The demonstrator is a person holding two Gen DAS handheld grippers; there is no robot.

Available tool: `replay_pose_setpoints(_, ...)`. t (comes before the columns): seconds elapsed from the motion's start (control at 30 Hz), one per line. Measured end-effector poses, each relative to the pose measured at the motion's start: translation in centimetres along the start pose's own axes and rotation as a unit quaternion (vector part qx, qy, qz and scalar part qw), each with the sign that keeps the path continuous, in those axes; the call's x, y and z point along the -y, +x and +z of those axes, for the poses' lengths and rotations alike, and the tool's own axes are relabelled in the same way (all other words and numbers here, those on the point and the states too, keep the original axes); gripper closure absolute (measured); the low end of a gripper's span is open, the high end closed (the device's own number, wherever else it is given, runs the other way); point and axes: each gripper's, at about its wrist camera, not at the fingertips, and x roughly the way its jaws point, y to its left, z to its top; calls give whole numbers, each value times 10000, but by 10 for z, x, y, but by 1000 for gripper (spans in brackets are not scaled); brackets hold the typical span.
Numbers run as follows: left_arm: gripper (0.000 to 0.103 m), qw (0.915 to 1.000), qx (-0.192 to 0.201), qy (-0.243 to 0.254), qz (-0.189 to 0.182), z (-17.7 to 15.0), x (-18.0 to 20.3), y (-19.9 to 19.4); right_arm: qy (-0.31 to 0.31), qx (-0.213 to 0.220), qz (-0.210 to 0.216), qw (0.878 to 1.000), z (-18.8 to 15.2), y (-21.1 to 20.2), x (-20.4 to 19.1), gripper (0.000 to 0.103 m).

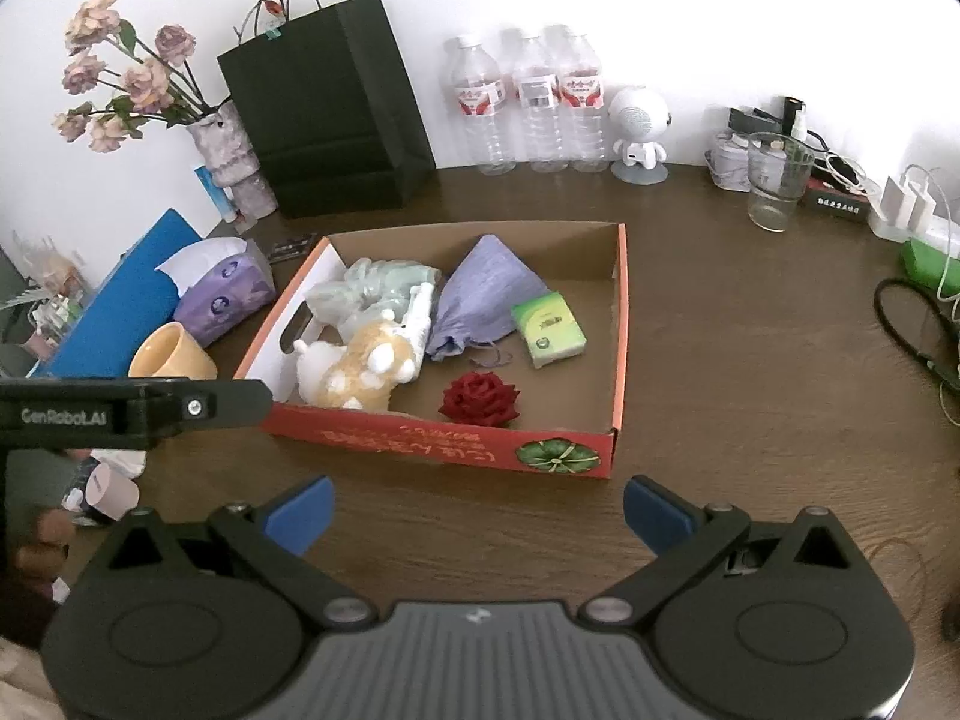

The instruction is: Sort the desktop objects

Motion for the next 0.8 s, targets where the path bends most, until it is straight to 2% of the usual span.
replay_pose_setpoints(0.8,0,10000,-58,-59,7,-4,3,0,144,32,-17,9999,-5,0,0,0)
